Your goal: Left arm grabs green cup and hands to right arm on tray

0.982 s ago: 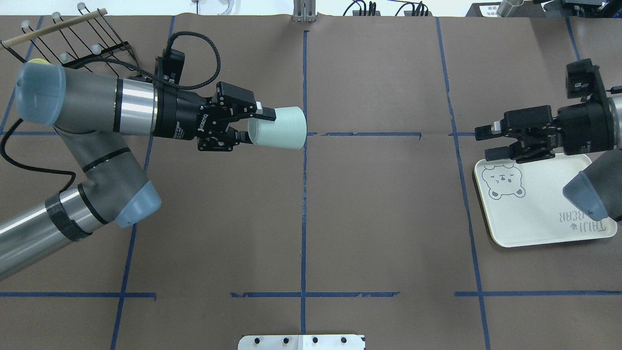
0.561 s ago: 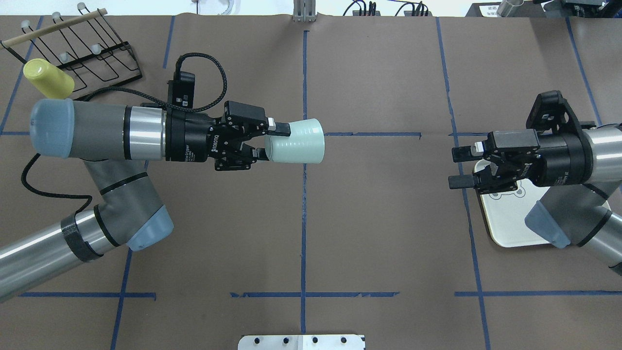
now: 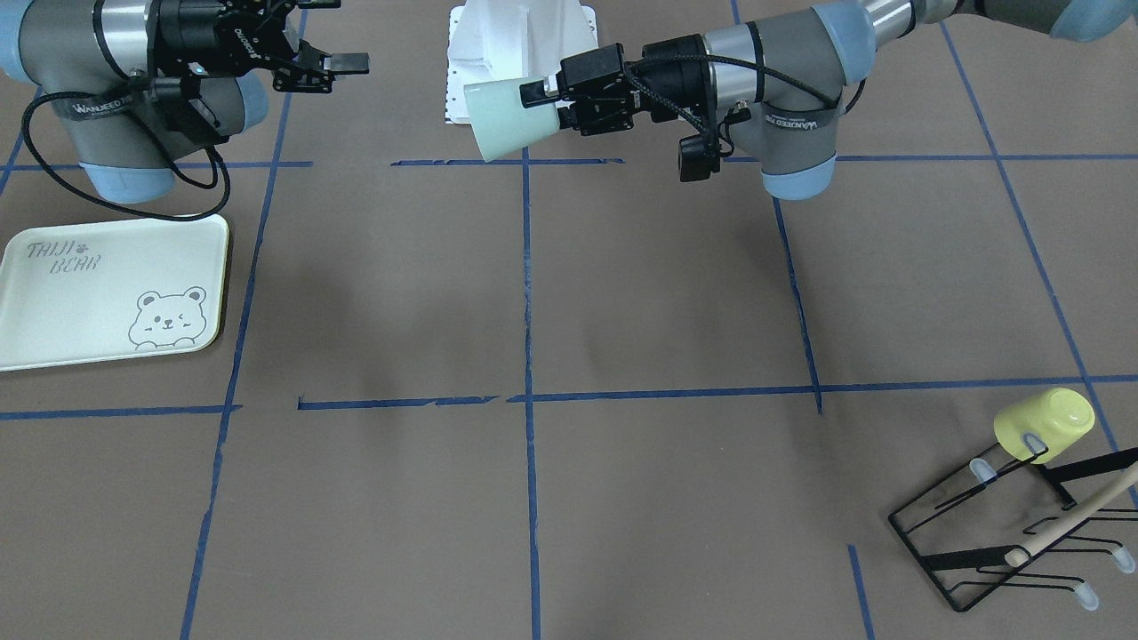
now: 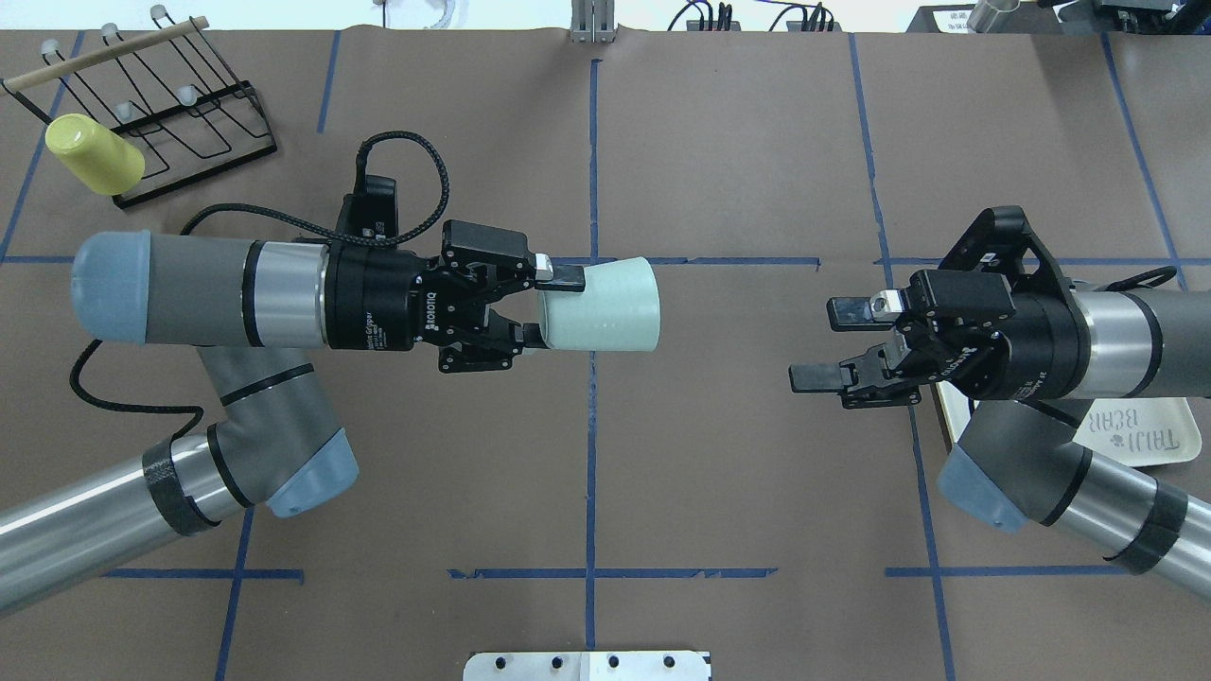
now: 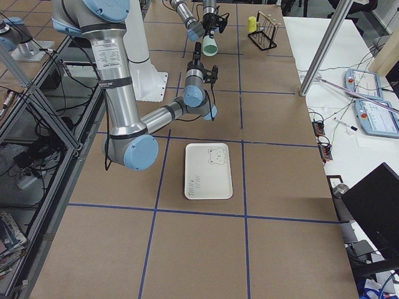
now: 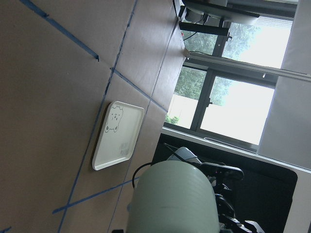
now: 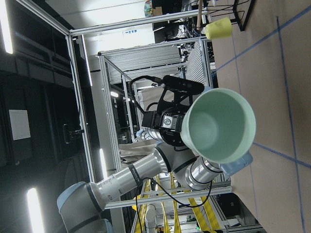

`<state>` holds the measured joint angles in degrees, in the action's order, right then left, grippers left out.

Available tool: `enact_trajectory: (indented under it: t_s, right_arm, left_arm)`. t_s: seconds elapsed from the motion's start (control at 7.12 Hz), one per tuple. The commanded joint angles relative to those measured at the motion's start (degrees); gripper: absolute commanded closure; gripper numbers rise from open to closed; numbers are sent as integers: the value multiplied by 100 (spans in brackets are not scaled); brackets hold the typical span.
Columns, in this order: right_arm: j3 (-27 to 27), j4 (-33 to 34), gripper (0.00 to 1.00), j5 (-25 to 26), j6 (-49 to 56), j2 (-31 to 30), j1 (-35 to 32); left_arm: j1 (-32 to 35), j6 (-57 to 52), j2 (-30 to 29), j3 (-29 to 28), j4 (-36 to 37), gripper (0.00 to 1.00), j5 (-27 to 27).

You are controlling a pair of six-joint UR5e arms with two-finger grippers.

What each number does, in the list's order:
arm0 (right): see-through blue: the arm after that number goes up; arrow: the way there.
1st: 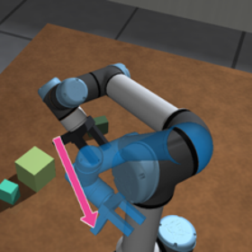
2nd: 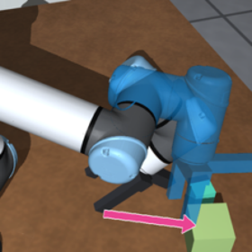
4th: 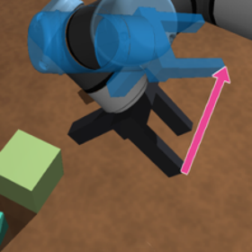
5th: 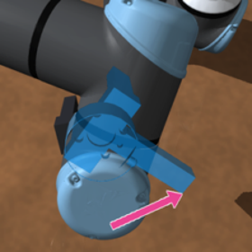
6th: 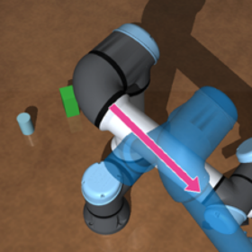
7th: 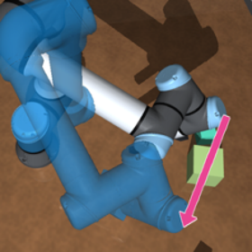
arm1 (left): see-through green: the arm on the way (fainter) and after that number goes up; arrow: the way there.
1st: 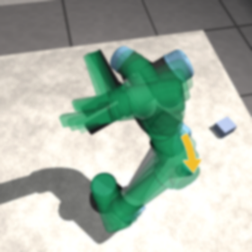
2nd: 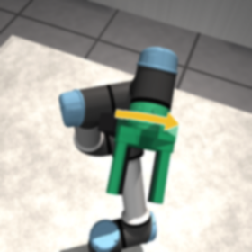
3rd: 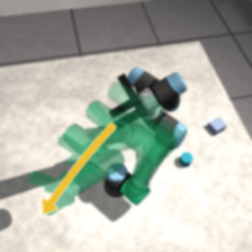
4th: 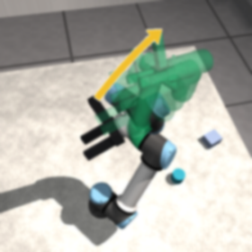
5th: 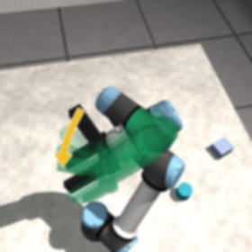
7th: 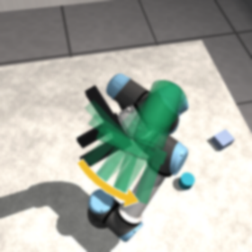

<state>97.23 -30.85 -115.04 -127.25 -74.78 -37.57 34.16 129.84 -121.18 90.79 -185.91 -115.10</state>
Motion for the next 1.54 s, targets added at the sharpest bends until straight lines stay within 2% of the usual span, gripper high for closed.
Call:
enact_trajectory:
  t_s: [0.0,1.12,1.4]
  right_arm:
    - [-11,35,3,191,25,209,232]
    - [-64,61,3,447,43,358,391]
    - [-64,79,5,500,51,403,443]
  left_arm:
    - [-189,530,-134,0,-251,97,14]
    - [-559,780,-248,18,-455,96,128]
    - [-612,780,-248,44,-455,96,129]
